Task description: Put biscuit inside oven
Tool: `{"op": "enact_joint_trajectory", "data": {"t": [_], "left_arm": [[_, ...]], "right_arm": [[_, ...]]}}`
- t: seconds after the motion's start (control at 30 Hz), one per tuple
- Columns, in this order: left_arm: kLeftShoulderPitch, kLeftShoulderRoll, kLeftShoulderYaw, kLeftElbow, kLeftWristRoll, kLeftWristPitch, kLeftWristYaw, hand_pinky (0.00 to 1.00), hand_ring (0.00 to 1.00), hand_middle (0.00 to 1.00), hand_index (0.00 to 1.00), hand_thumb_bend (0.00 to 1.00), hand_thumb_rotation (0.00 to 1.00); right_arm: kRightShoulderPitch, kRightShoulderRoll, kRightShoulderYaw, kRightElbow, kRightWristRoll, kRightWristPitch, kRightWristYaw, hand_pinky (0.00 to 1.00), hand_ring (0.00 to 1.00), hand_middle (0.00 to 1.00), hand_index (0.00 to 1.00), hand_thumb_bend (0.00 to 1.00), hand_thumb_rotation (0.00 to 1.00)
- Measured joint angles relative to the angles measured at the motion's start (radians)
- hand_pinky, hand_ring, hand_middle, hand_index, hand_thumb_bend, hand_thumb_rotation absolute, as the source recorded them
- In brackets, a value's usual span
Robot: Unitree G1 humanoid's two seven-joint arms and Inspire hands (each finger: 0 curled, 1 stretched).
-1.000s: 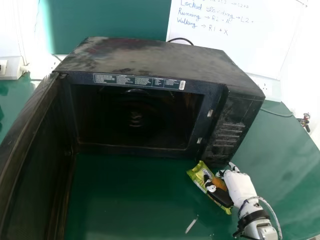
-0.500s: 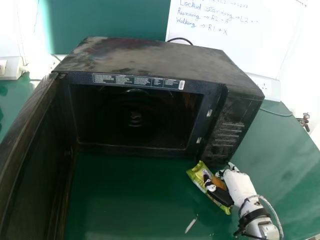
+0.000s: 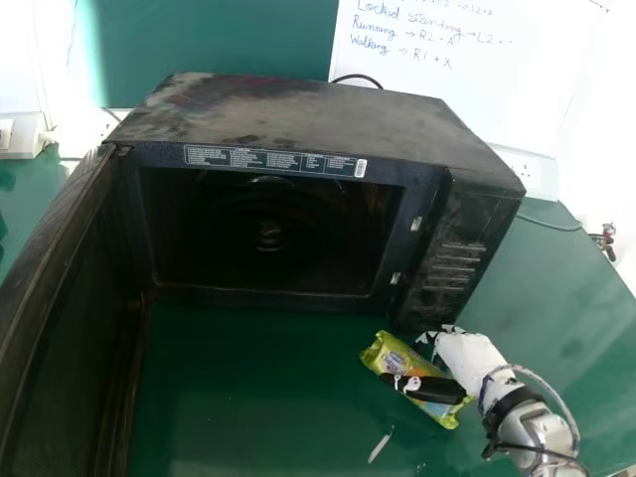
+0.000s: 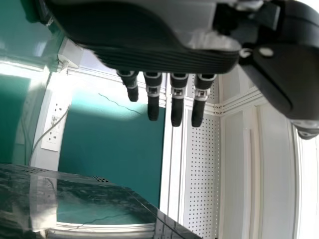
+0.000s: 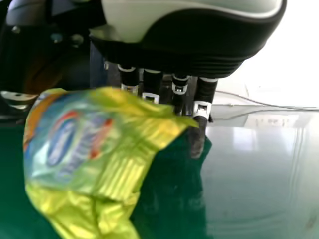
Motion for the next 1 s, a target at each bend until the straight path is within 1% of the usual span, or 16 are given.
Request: {"op": "enact_joint_trajectory", "data": {"t": [0.1, 0.37, 0.43, 0.5, 0.53, 0.57, 0.63, 0.67, 0.73, 0.77, 0.83, 0.97, 1.0], "left_arm": [[0.000, 0.000, 0.000, 0.000, 0.001, 0.000, 0.000, 0.98, 0.92, 0.91, 0.88, 0.94, 0.91], [-0.001, 0.000, -0.005, -0.002, 0.003, 0.000, 0.000, 0.97, 0.93, 0.91, 0.88, 0.94, 0.91], [-0.001, 0.000, -0.007, -0.003, 0.003, 0.000, 0.001, 0.97, 0.92, 0.91, 0.88, 0.94, 0.91], [-0.001, 0.000, -0.007, -0.004, 0.003, 0.000, 0.001, 0.97, 0.92, 0.91, 0.88, 0.94, 0.91], [-0.001, 0.000, -0.008, -0.004, 0.004, 0.000, 0.001, 0.97, 0.92, 0.91, 0.88, 0.94, 0.91], [-0.001, 0.000, -0.008, -0.004, 0.004, 0.000, 0.001, 0.97, 0.92, 0.91, 0.88, 0.94, 0.91], [-0.001, -0.001, -0.009, -0.004, 0.010, 0.000, 0.002, 0.97, 0.92, 0.91, 0.88, 0.94, 0.91], [0.000, -0.002, -0.009, -0.004, 0.012, 0.000, 0.002, 0.97, 0.92, 0.91, 0.88, 0.94, 0.91], [0.000, -0.004, -0.010, -0.005, 0.013, -0.001, 0.002, 0.97, 0.92, 0.91, 0.88, 0.94, 0.91], [0.000, -0.005, -0.010, -0.005, 0.013, -0.001, 0.002, 0.97, 0.92, 0.91, 0.88, 0.94, 0.91], [0.000, -0.005, -0.010, -0.005, 0.013, -0.001, 0.002, 0.96, 0.92, 0.91, 0.88, 0.94, 0.91], [0.000, -0.005, -0.010, -0.005, 0.012, -0.001, -0.001, 0.97, 0.93, 0.91, 0.89, 0.94, 0.91], [0.000, -0.005, -0.010, -0.005, 0.011, -0.002, -0.002, 0.97, 0.92, 0.91, 0.89, 0.94, 0.91]], "right_arm": [[-0.016, -0.021, 0.002, -0.009, -0.003, -0.002, 0.045, 0.70, 0.78, 0.81, 0.77, 1.00, 0.22], [-0.058, -0.057, 0.011, -0.009, -0.002, -0.030, 0.129, 0.69, 0.78, 0.81, 0.78, 1.00, 0.22], [-0.073, -0.064, 0.017, -0.005, -0.004, -0.038, 0.145, 0.66, 0.76, 0.79, 0.78, 1.00, 0.21], [-0.084, -0.071, 0.024, 0.000, -0.007, -0.052, 0.156, 0.57, 0.69, 0.74, 0.77, 1.00, 0.19], [-0.092, -0.077, 0.031, 0.003, -0.014, -0.060, 0.162, 0.53, 0.65, 0.70, 0.76, 1.00, 0.17], [-0.100, -0.083, 0.037, 0.009, -0.023, -0.072, 0.163, 0.51, 0.63, 0.69, 0.75, 1.00, 0.12], [-0.114, -0.093, 0.049, 0.022, -0.037, -0.096, 0.160, 0.46, 0.57, 0.64, 0.73, 0.94, 0.03], [-0.118, -0.095, 0.053, 0.027, -0.044, -0.108, 0.155, 0.46, 0.58, 0.65, 0.72, 0.96, 0.04], [-0.122, -0.099, 0.058, 0.038, -0.056, -0.127, 0.141, 0.43, 0.56, 0.63, 0.71, 0.94, 0.01], [-0.124, -0.100, 0.061, 0.044, -0.063, -0.138, 0.130, 0.44, 0.57, 0.65, 0.71, 0.95, 0.01], [-0.124, -0.101, 0.064, 0.055, -0.074, -0.152, 0.112, 0.46, 0.59, 0.66, 0.70, 0.91, 0.00], [-0.128, -0.106, 0.070, 0.059, -0.103, -0.174, 0.094, 0.46, 0.59, 0.66, 0.70, 0.79, 0.00], [-0.129, -0.107, 0.072, 0.059, -0.108, -0.178, 0.092, 0.47, 0.59, 0.66, 0.70, 0.78, 0.00]]}}
